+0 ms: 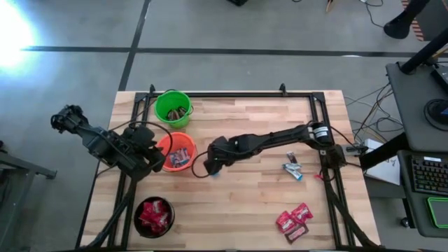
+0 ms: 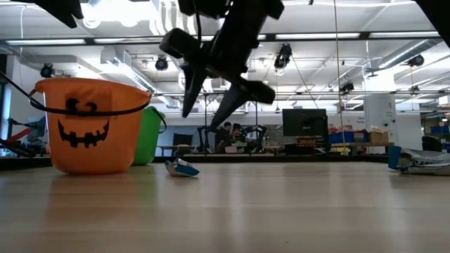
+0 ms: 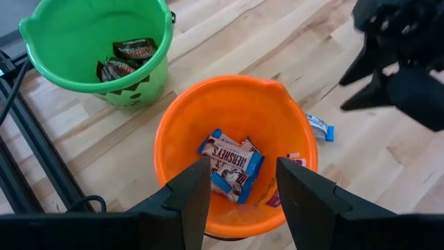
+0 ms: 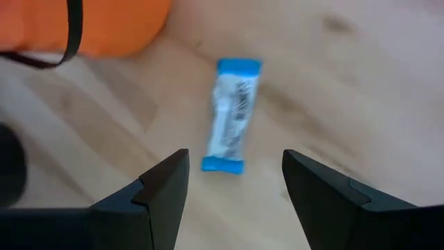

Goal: Organize candy in baskets
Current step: Put the white chocolate into the orange bucket

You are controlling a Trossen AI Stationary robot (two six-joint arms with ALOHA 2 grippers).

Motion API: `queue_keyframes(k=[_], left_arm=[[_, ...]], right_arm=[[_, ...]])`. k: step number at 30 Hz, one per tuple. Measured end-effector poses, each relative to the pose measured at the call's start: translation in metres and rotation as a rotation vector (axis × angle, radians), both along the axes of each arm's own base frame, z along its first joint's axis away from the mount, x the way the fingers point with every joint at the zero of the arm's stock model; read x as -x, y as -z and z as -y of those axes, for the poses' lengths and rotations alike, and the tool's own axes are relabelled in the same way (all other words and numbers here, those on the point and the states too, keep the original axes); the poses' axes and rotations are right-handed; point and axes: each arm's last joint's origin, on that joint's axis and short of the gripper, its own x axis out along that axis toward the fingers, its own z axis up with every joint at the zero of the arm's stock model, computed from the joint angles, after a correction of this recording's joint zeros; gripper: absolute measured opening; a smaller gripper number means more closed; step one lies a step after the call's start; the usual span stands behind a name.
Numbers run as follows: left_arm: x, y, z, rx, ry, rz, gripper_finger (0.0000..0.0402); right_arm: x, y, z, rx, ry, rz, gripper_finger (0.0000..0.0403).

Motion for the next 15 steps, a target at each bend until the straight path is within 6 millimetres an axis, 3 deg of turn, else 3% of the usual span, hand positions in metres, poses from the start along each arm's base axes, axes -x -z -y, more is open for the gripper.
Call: queue_keyframes(k=[6, 15], left_arm=[[0.0, 0.0, 0.0, 0.0, 0.0, 0.0, 0.0146], [0.0, 0.0, 0.0, -0.009, 0.017, -0.009, 0.0146]], right_arm=[[-0.004, 0.018, -0.003, -0.071, -0.006, 0.093, 0.0224], [0.004, 0.039, -0.001, -0.075, 0.015, 0.044, 0.0224]])
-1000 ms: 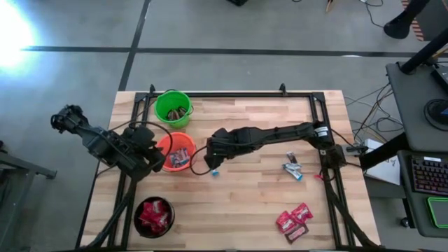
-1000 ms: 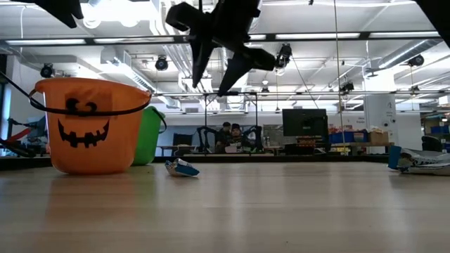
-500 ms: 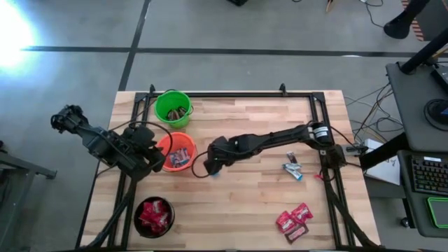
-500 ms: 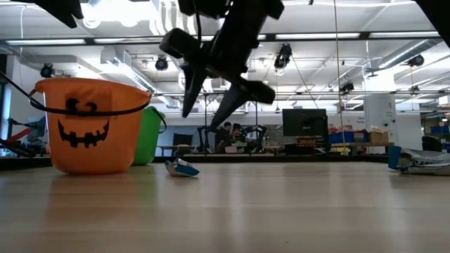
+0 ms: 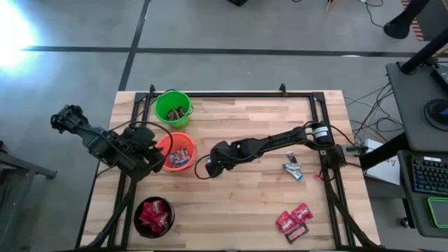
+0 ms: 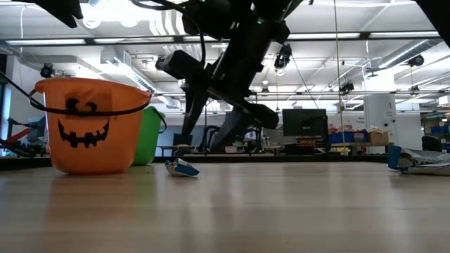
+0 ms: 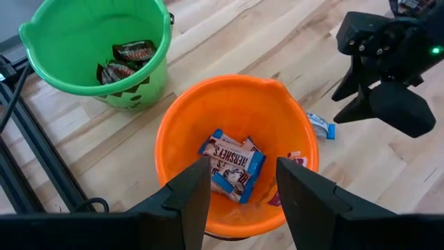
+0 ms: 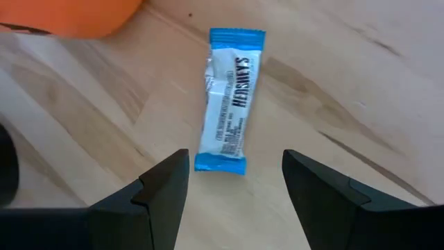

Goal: Organize candy in baskets
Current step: Put the white chocolate into the orange bucket

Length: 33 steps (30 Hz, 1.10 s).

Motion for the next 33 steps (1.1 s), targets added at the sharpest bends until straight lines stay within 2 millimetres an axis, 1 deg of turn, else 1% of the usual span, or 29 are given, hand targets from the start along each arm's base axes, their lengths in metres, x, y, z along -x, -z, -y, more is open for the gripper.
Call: queue_keyframes(k=[6, 13, 20, 26, 31, 33], left_arm=[[0.001, 0.0, 0.0, 0.002, 0.001, 0.002, 0.0146], [0.002, -0.001, -0.001, 0.005, 0.0, 0.007, 0.0146], [0.003, -0.002, -0.002, 0.009, 0.001, 0.01, 0.0146], [0.004, -0.002, -0.002, 0.012, 0.002, 0.012, 0.0146], [0.005, -0.003, -0.003, 0.013, 0.004, 0.015, 0.0146], [0.005, -0.003, -0.003, 0.014, 0.004, 0.016, 0.0146]], right_arm=[[-0.005, 0.003, 0.0, -0.014, 0.016, 0.057, 0.0224], [-0.005, 0.008, 0.001, -0.024, 0.035, 0.058, 0.0224], [-0.014, 0.037, -0.001, -0.092, 0.032, 0.037, 0.0224], [-0.021, 0.047, -0.002, -0.112, 0.043, 0.061, 0.0224], [-0.021, 0.049, -0.001, -0.104, 0.049, 0.058, 0.0223], [-0.021, 0.05, -0.001, -0.096, 0.058, 0.057, 0.0216]])
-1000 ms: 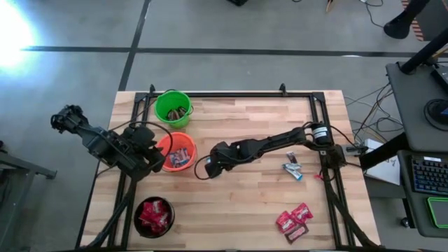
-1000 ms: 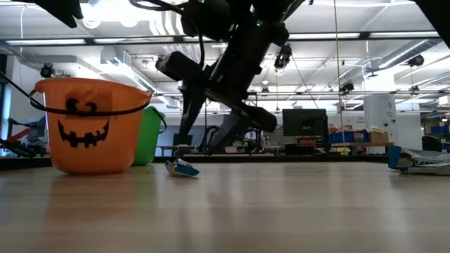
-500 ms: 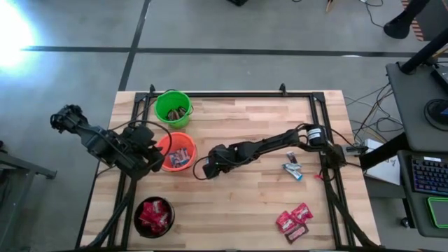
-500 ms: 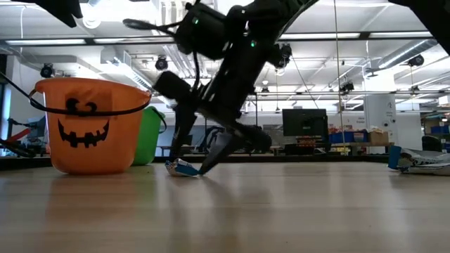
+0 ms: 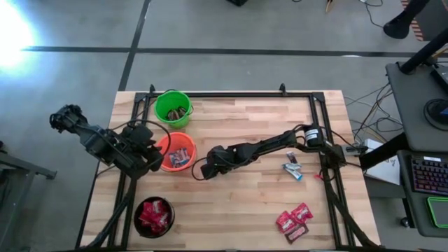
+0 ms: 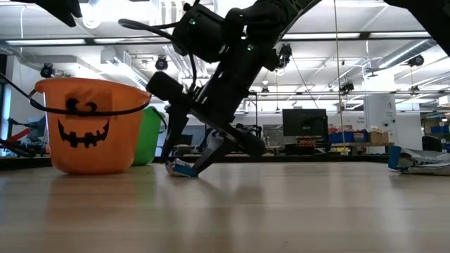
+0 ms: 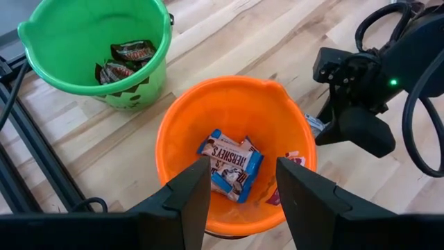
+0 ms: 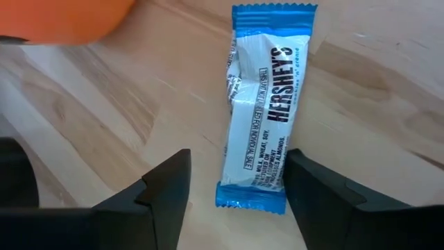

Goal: Organize candy in baskets
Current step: Put the white chocolate into the orange bucket

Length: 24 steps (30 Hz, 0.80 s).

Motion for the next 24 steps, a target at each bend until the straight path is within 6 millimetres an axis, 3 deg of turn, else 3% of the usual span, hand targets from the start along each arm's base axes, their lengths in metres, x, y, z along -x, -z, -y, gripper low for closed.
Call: queue_keyframes(k=[16, 24], left_arm=[[0.001, -0.001, -0.001, 0.003, 0.0, 0.006, 0.0146], [0.001, -0.001, -0.001, -0.006, 0.014, -0.001, 0.0146]], right_arm=[[0.001, 0.003, 0.012, 0.007, 0.039, -0.013, 0.0044], [0.001, 0.002, 0.012, 0.003, 0.04, -0.011, 0.0022]])
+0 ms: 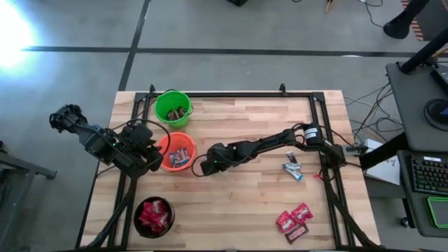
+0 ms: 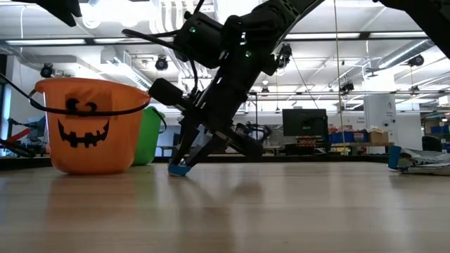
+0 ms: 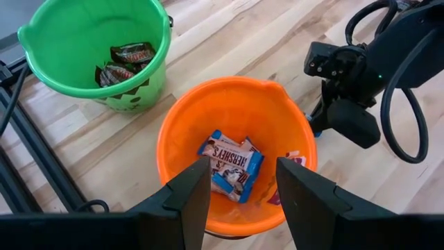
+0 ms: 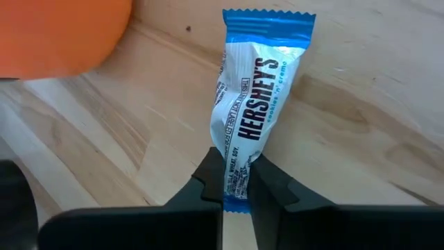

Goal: Organize candy in baskets
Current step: Put the white chocolate into the orange bucket

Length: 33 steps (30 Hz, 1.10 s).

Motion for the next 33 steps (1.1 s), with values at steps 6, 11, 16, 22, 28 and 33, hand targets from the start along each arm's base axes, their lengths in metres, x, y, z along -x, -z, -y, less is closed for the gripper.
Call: queue_keyframes(k=[6, 11, 16, 22, 28, 33], left_arm=[[0.0, 0.0, 0.0, -0.004, 0.007, -0.003, 0.0146], [0.0, 0.0, 0.0, -0.011, 0.019, -0.008, 0.0146], [0.001, -0.001, -0.001, -0.019, 0.037, -0.013, 0.0146], [0.003, -0.002, -0.002, -0.026, 0.054, -0.014, 0.0146], [0.006, -0.003, -0.004, -0.035, 0.079, -0.017, 0.0146], [0.008, -0.005, -0.005, -0.039, 0.095, -0.016, 0.0146]], right_arm=[[-0.001, -0.012, -0.002, 0.004, -0.02, 0.011, 0.002], [-0.002, -0.027, -0.002, 0.015, -0.036, 0.036, 0.002], [-0.004, -0.038, -0.006, 0.018, -0.05, 0.041, 0.002], [-0.01, -0.069, -0.011, 0.048, -0.103, 0.038, 0.002], [-0.014, -0.11, -0.015, 0.148, -0.137, 0.037, 0.002], [-0.017, -0.144, -0.017, 0.223, -0.148, 0.092, 0.002]])
